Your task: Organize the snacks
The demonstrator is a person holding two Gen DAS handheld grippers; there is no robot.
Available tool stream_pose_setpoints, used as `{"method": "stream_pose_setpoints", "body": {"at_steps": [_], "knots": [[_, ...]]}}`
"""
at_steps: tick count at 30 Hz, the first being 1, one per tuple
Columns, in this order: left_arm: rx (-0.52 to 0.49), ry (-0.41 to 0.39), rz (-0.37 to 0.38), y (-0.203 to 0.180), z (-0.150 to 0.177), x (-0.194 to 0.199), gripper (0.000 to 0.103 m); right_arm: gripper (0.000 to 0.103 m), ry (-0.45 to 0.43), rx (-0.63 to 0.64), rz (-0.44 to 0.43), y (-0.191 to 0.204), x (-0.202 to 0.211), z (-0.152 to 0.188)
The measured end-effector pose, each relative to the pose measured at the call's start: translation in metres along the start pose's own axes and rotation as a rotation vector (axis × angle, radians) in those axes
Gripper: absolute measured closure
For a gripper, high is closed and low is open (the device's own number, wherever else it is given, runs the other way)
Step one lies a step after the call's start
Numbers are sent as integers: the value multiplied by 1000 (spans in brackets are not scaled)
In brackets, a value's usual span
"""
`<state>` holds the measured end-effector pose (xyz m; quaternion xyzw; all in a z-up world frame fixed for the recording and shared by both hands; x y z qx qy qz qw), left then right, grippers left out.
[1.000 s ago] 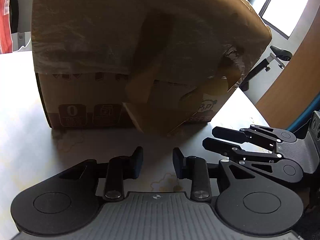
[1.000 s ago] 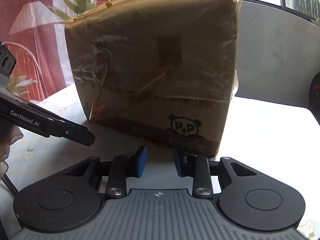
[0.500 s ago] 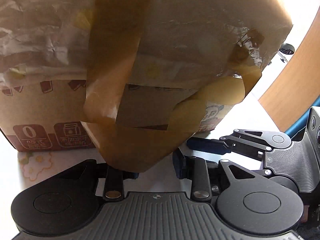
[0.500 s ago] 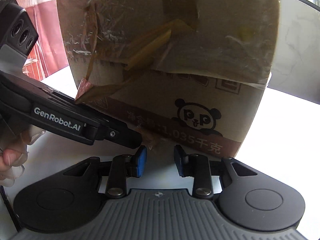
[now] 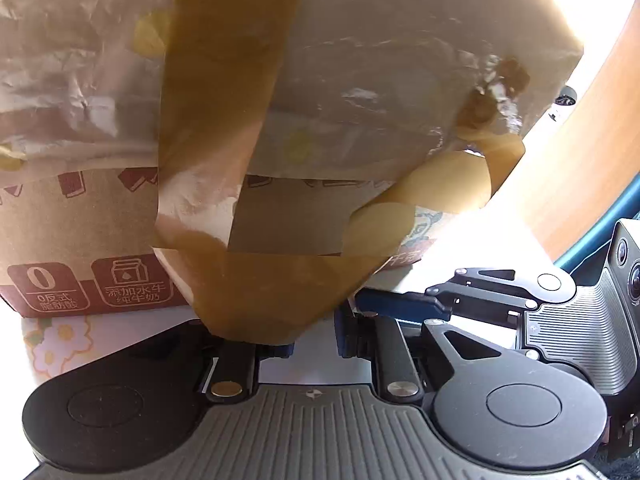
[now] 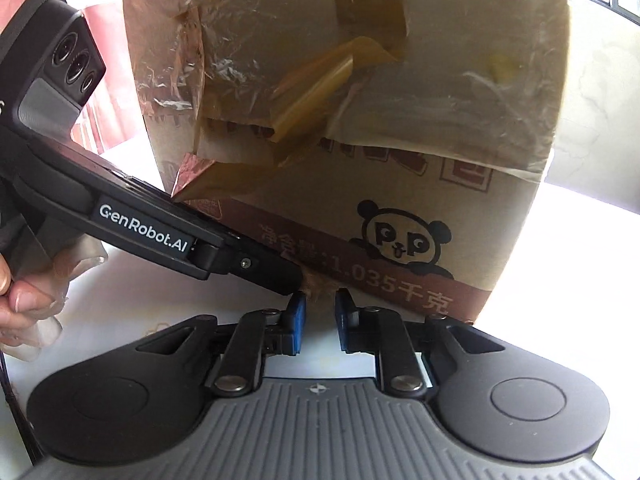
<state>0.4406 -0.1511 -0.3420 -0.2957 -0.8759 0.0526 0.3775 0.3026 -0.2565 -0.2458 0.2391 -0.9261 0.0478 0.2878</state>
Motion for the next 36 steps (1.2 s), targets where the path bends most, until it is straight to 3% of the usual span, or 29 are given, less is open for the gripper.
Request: {"method": "stream_pose_setpoints", "body": {"at_steps": [2,10,18,28,36], "knots": [[-2,0,1,-1,2,1,84,95,3,10,-11,3,2,1],[17,-2,-11,-5,17,14,85,96,9,25,-37,27,13,11],[7,-112,27,-25,4,54,86,97,-74,46,7,39,51,-4],[-124,-312,90,-85,-80,104,86,97,-267,154,114,34,117,-89],[-165,-368,117,-105,-157,111,86,97,-370,204,196,5,126,-165]]}}
Point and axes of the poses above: each gripper's, at about its wrist camera, not at the fingertips, and x roughly against the way its jaws point, y to its left, z to its underside, the point moved 10 cm from there along -x, roughly the way its jaws point, and after that the axes turned 6 degrees about -y, right-handed, at the moved point
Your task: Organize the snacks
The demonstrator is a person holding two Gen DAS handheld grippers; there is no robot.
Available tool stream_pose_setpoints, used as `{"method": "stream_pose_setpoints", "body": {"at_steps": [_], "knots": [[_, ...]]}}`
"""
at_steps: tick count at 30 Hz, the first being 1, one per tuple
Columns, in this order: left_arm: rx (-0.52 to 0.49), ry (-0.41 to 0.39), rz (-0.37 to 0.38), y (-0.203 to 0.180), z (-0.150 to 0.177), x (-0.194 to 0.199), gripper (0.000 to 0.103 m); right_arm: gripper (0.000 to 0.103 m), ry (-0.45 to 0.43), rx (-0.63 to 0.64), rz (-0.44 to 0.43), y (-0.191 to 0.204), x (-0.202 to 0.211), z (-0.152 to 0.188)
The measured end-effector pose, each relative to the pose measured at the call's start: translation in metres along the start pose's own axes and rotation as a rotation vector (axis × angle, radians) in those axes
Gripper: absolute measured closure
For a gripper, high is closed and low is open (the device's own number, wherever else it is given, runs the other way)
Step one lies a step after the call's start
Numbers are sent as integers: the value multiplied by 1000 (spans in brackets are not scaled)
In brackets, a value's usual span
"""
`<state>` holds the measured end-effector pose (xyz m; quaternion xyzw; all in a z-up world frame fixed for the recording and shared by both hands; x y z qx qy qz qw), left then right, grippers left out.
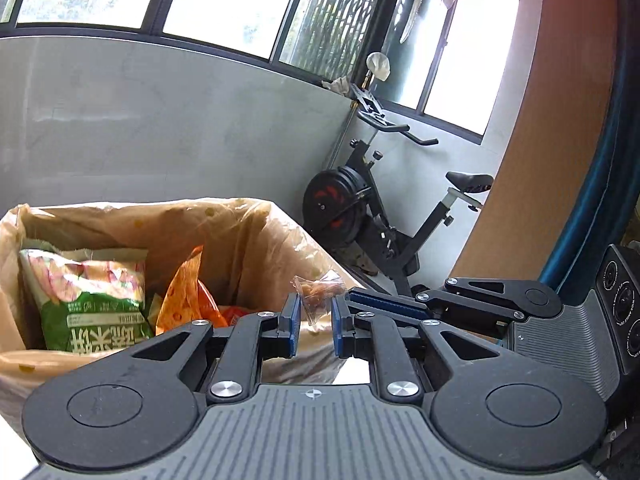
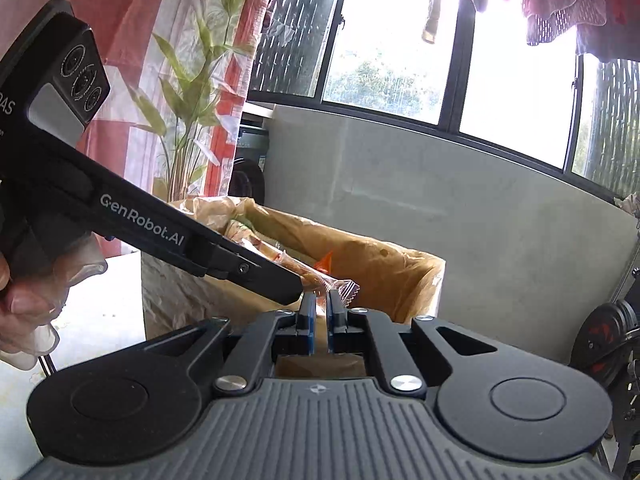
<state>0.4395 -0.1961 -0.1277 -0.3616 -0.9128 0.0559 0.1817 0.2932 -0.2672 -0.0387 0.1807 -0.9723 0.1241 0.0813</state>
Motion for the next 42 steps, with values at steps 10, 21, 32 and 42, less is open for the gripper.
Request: {"method": "stream_pose_setpoints", "body": {"at_steps": [10,21,32,42], "knots": [[3,16,-219,29,-8,-21,73,95,86,-182,79,-43,-44,7],[-41,-60,-360,44,-44,48,21,65,71,-285,125,-49,-11,3],[-135,-116,-491,16,-63,121,6,8,18,-369,147,-34,34,-35],[-111,-164,-541,-10,-64,198,6,0,23,-332,263,-6,84,-61]]}}
Point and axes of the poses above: each gripper's, at about its wrist camera, not at the fingertips, and x roughly against the way its jaws point, y to its left, z to its underside, the point moved 10 cm from there along -x, roughly the way its jaws point, and after that the axes turned 6 degrees about -y, right-handed, at the moved point
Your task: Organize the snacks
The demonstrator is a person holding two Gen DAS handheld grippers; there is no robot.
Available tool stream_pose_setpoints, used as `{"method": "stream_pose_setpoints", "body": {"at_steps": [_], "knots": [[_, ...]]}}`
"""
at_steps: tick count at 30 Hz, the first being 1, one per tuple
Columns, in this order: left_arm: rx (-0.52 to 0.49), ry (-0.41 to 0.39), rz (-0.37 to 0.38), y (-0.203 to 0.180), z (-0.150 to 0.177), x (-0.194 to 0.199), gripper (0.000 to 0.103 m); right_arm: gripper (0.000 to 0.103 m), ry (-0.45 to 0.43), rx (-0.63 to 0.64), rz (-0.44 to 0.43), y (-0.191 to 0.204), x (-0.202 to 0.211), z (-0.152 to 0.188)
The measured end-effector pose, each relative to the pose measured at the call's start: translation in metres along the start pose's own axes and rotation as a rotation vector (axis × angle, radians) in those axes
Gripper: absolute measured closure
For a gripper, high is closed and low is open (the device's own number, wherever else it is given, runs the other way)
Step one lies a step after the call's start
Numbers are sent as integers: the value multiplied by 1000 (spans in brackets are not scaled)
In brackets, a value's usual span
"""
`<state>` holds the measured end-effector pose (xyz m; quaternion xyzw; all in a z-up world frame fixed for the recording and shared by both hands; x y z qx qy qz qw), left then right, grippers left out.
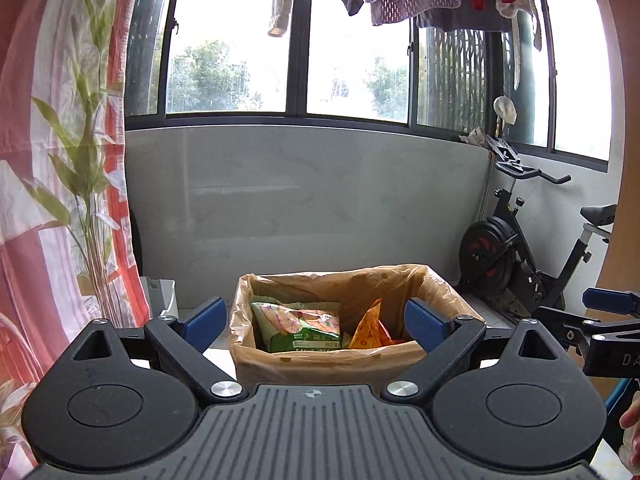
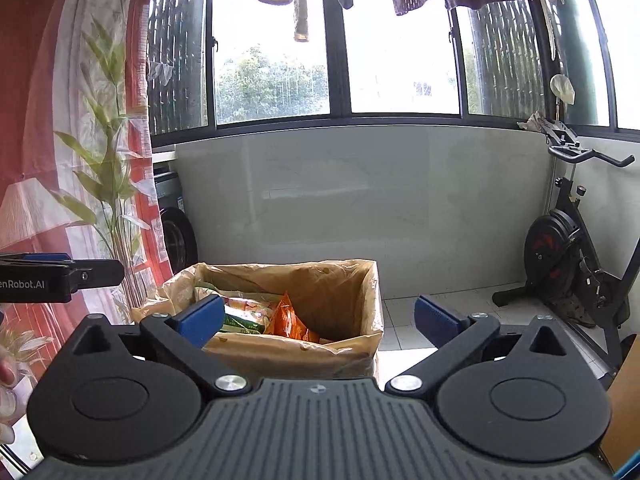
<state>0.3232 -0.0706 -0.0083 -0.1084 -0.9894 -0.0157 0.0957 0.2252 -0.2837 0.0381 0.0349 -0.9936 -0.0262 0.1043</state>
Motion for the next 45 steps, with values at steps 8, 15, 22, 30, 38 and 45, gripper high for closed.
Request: {"method": "stream_pose_setpoints", "body": {"at_steps": [8,15,22,30,38,45], "knots": [[24,-64,-36,15,-2,75,6,0,-13,-8,-26,27,56,-1],[10,-84,-98,26,-1,126,6,0,-25,11,-35,46,100,1],[-21,-130,-183,44,-20,159,6,0,-35,-5,-34,56,120,1],[-24,-168,-188,38,-28,186,6,0,-37,-25,-16,53,126,-1],[-41,-176,-187,28,-30,196,6,0,-58,-24,-25,53,139,-3],[-43,-168,-181,27,-29,198,6,0,-71,-35,-30,49,144,-5]]}}
Point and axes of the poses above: each gripper's, at about its wrist camera, not at the fingertips, and x roughly against the way its jaws point, y to its left, z to its underside, the point moved 10 cm from there along -x, roughly the way its jaws point, and after that the axes turned 6 degrees about -y, right-handed, at the moved point
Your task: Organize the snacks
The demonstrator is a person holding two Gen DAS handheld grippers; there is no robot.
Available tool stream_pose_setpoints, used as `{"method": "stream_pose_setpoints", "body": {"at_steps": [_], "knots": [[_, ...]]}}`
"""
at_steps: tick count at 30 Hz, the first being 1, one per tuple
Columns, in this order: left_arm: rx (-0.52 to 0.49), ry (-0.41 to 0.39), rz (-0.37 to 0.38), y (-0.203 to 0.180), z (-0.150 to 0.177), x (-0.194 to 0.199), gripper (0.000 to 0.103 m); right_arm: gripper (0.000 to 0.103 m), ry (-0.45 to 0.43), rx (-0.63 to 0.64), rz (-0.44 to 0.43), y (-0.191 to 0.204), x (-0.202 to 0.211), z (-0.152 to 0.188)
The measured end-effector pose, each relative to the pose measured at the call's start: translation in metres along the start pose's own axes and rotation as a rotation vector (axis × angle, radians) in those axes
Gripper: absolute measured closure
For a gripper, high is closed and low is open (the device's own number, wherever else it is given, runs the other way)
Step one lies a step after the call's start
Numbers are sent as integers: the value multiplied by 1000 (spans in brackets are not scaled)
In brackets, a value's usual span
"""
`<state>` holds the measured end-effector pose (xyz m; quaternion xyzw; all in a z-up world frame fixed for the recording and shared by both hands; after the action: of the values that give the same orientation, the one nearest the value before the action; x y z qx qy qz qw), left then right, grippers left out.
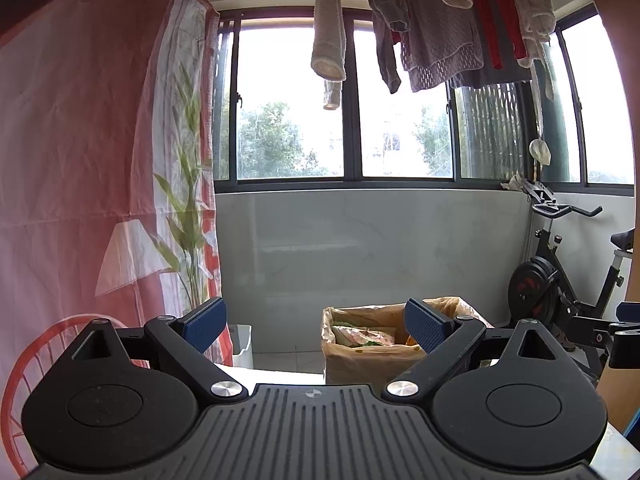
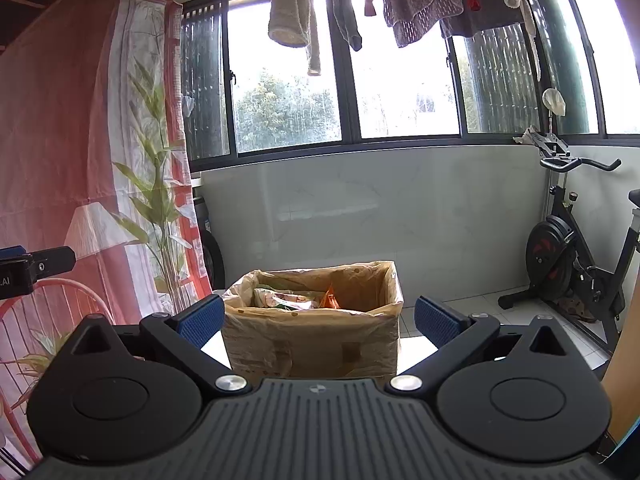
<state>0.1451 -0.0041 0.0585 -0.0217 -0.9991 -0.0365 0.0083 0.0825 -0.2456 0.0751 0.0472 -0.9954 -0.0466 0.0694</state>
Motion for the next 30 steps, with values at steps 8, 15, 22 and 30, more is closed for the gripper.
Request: {"method": "stream_pose_setpoints", "body": {"at_steps": [8,15,22,30], "knots": [[8,9,1,3,1,-2,6,0,-7,1,4,-3,3,-2],[19,13,-2,6,2,-5,6,0,-6,2,6,-2,3,-2],[26,16,-1,7,4,-5,6,0,0,12,0,-4,2,2],[31,20,1,8,7,-5,6,0,4,16,-3,-4,1,6]]}}
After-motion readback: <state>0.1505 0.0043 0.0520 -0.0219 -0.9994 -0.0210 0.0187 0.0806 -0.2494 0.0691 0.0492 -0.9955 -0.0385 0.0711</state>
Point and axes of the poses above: each gripper's, at about its wrist camera, not at the fingertips, and x roughly against the way its jaws point, y to its left, z to its underside, the point moved 10 cm from there along -x, roughly the way its jaws point, and after that the axes turned 6 degrees about -y, right-handed, at the moved point
